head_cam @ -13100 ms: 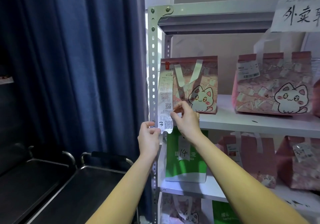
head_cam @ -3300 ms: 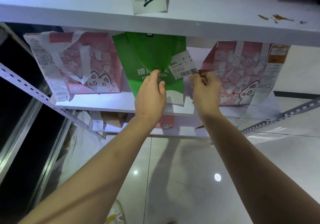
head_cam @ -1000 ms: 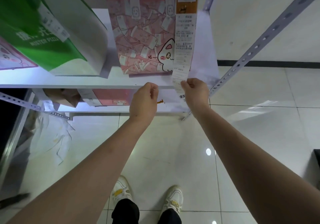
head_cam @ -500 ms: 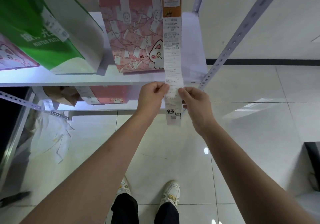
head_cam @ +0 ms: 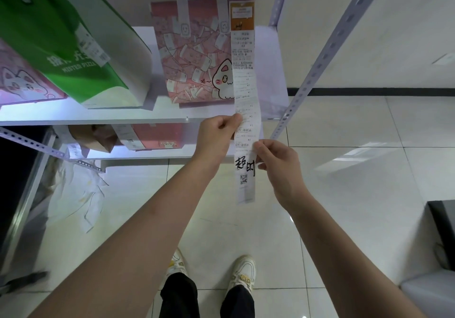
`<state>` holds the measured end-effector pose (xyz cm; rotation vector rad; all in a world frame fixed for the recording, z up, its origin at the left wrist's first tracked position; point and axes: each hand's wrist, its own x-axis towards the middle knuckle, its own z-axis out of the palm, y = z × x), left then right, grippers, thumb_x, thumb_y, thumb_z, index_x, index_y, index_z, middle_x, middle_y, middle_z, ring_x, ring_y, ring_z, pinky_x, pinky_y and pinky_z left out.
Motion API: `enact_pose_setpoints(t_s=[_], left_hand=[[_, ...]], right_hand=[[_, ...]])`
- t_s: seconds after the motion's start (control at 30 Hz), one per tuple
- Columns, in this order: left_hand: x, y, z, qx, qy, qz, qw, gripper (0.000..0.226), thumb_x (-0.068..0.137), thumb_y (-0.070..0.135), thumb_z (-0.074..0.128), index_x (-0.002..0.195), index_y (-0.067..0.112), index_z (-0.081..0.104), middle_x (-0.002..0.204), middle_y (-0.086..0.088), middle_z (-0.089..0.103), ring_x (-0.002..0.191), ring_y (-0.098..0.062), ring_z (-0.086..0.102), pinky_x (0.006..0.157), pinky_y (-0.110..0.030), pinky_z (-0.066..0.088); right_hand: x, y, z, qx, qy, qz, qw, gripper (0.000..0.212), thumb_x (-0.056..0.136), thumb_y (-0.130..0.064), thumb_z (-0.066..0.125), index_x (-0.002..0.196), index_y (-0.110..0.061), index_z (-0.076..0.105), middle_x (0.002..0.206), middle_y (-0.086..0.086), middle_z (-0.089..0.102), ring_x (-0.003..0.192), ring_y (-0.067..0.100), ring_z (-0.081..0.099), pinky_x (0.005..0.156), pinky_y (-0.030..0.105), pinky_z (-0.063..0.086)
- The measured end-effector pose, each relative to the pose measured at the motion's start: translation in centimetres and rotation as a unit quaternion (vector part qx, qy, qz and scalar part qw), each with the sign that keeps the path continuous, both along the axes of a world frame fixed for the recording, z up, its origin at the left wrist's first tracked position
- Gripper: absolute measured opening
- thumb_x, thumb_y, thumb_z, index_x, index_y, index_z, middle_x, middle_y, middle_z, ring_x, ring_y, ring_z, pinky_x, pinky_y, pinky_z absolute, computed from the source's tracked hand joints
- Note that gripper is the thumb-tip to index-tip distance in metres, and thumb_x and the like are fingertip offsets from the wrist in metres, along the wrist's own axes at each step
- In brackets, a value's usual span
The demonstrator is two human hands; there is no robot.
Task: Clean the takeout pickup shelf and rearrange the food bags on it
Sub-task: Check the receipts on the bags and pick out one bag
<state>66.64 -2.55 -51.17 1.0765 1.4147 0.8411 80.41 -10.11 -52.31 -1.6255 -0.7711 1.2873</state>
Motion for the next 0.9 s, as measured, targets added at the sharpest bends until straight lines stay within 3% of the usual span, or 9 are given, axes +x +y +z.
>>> enact_pose_setpoints(t_s=[0.1, 0.2, 0.27, 0.4, 0.6, 0.73, 0.9], left_hand=[[-0.2, -0.9, 0.3, -0.007, -0.021, -0.002, 1.0, 0.026, 0.101, 0.033, 0.064, 0.086, 0.013, 0.074, 0.067, 0.011, 0.072, 0.058, 0.006, 0.063, 0.054, -0.007, 0.044], [-0.4, -1.2, 0.6, -0.007, -0.034, 0.004, 0.999, 0.021, 0.101, 0.031, 0.064, 0.089, 0.016, 0.074, 0.077, 0.007, 0.075, 0.061, 0.007, 0.064, 0.055, -0.006, 0.045], [-0.6, -1.2, 0.7, -0.007, -0.032, 0.008, 0.999, 0.018, 0.101, 0.027, 0.064, 0.091, 0.015, 0.073, 0.087, 0.0, 0.076, 0.063, 0.007, 0.064, 0.055, -0.006, 0.045], [-0.7, -0.9, 0.5, -0.009, -0.019, 0.022, 1.0, 0.015, 0.101, 0.024, 0.064, 0.091, 0.016, 0.072, 0.096, -0.007, 0.078, 0.076, -0.006, 0.068, 0.055, -0.006, 0.045], [-0.4, -0.1, 0.0, -0.008, -0.005, 0.025, 1.0, 0.014, 0.101, 0.02, 0.063, 0.095, 0.01, 0.072, 0.088, 0.0, 0.076, 0.063, 0.005, 0.067, 0.055, -0.007, 0.045], [-0.3, 0.8, -1.2, -0.024, 0.035, 0.014, 0.999, 0.017, 0.102, 0.025, 0.063, 0.096, 0.013, 0.074, 0.091, 0.002, 0.078, 0.077, -0.01, 0.071, 0.062, -0.019, 0.047], [-1.5, 2.5, -2.5, -0.033, 0.067, 0.007, 0.997, 0.014, 0.101, 0.026, 0.063, 0.094, 0.021, 0.074, 0.094, 0.007, 0.077, 0.085, -0.017, 0.074, 0.071, -0.028, 0.051]], right_hand=[[0.1, -0.1, 0.4, 0.006, 0.006, -0.004, 1.0, 0.018, 0.099, -0.022, 0.064, 0.096, -0.009, 0.076, 0.092, 0.01, 0.077, 0.077, 0.012, 0.065, 0.079, 0.033, 0.052], [0.2, -0.2, 0.5, 0.009, 0.0, -0.001, 1.0, 0.017, 0.099, -0.02, 0.064, 0.094, -0.009, 0.076, 0.091, 0.007, 0.078, 0.078, 0.013, 0.068, 0.077, 0.028, 0.054], [0.2, -0.2, 0.3, 0.004, -0.005, -0.001, 1.0, 0.017, 0.098, -0.021, 0.064, 0.094, -0.01, 0.076, 0.092, 0.006, 0.079, 0.083, 0.02, 0.072, 0.08, 0.032, 0.058], [0.2, 0.7, 0.4, 0.003, -0.008, -0.003, 1.0, 0.017, 0.101, -0.02, 0.062, 0.097, -0.011, 0.076, 0.09, 0.004, 0.079, 0.078, 0.013, 0.073, 0.07, 0.024, 0.056], [0.5, 3.3, 0.7, 0.015, -0.039, -0.003, 0.999, 0.019, 0.102, -0.019, 0.058, 0.102, -0.012, 0.075, 0.093, -0.005, 0.08, 0.087, 0.008, 0.075, 0.072, 0.018, 0.052], [0.6, 6.0, 0.4, 0.012, -0.068, -0.015, 0.998, 0.018, 0.101, -0.021, 0.059, 0.104, -0.016, 0.075, 0.093, -0.007, 0.079, 0.088, 0.008, 0.074, 0.074, 0.022, 0.051], [0.6, 9.8, 0.2, 0.022, -0.12, -0.017, 0.992, 0.02, 0.1, -0.017, 0.057, 0.114, -0.014, 0.072, 0.101, -0.006, 0.073, 0.093, 0.006, 0.067, 0.08, 0.023, 0.05]])
